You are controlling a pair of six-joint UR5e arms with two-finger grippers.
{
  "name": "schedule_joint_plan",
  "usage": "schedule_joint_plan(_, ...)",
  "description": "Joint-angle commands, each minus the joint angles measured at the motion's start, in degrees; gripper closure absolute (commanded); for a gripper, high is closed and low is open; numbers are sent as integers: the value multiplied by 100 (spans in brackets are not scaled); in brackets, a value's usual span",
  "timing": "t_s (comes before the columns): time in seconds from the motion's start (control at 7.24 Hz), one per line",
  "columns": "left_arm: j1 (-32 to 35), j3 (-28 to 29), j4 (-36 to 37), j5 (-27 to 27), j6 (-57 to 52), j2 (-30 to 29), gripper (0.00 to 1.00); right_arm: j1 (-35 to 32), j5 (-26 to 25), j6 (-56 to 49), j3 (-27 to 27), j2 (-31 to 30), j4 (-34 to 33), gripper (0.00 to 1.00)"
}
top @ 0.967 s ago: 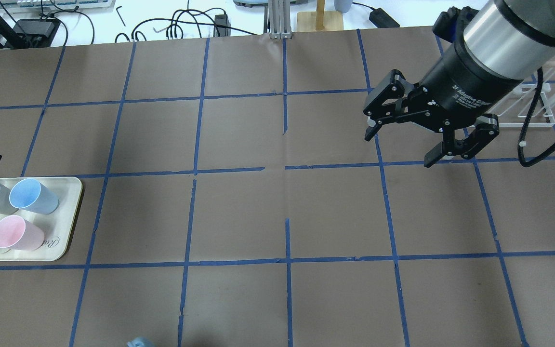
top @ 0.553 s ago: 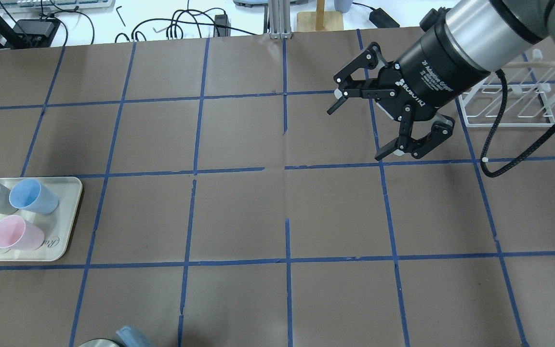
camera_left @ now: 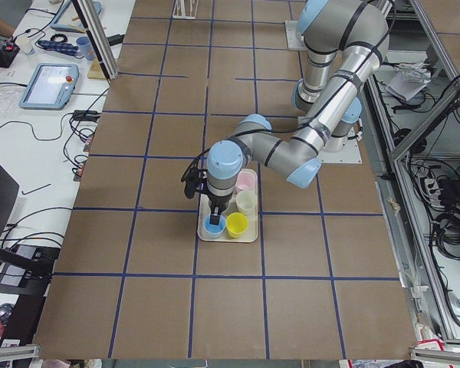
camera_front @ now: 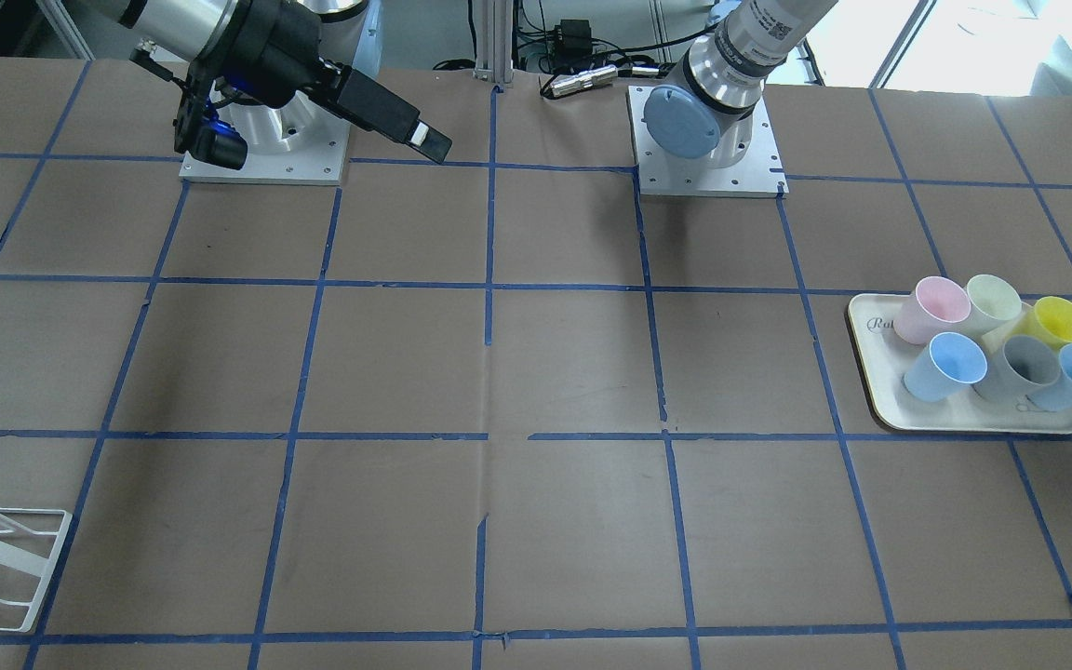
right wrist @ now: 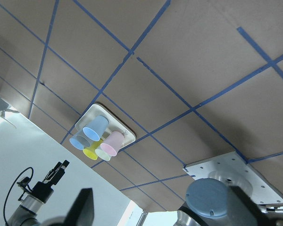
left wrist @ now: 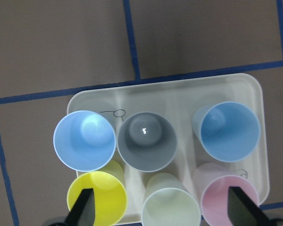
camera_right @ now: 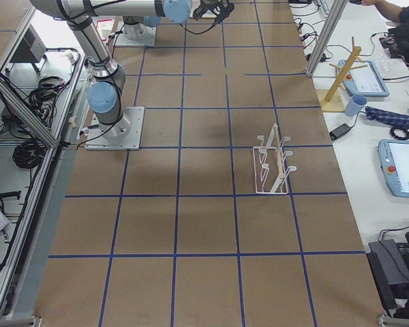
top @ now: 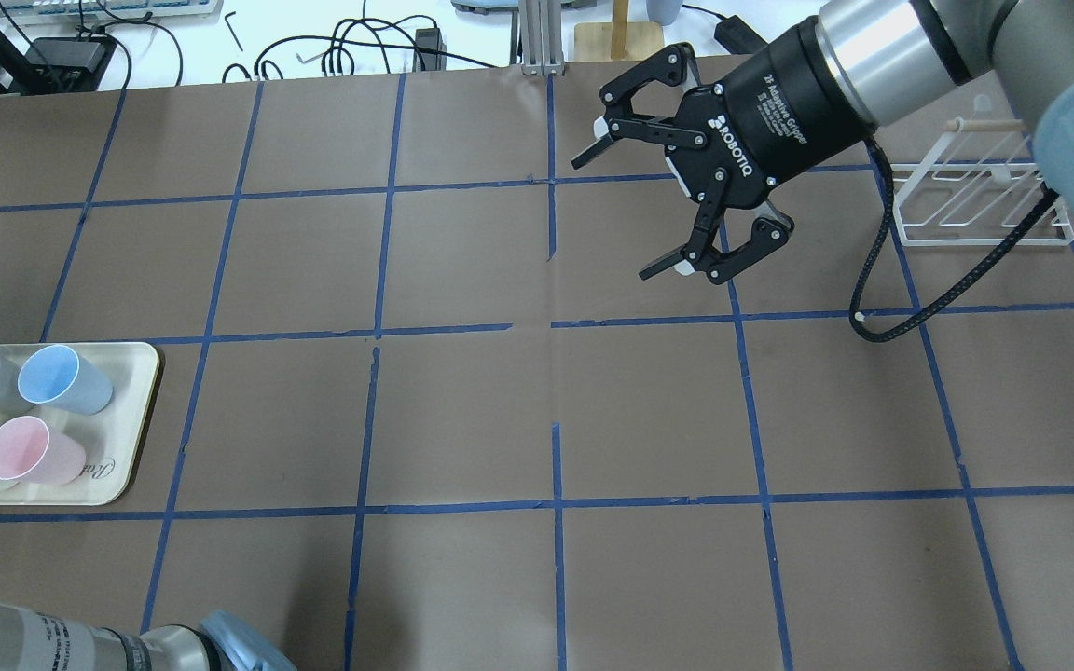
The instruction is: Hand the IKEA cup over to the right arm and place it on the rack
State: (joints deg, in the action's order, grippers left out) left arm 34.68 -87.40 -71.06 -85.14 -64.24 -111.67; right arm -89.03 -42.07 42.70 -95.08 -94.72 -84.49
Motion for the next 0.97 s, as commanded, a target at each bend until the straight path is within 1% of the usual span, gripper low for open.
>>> schedule_joint_plan(0.0,-93,468,66,-2,-124,-748,0,17,199,116,-106,50,-14,0)
schedule_joint_plan(0.28,30,663,66,-37,-28,-970,0,175,207,300,-212,59,64,0)
schedule_joint_plan(0.41,56,646,110,-72,-10,-1075,0,323,660,309,-282,50,99,0)
schedule_joint_plan(0.55,57,593,145,-90,-1,-1145,0,429,978,292,-378,50,117,0)
schedule_joint_plan(0.69,65,662,215,-282,-1,-1216,0,456,1451,292,-518,50,117,0)
schedule_joint_plan(0.83,83,654,311,-310,8,-1295,0,491,1673,283,-720,6,100,0)
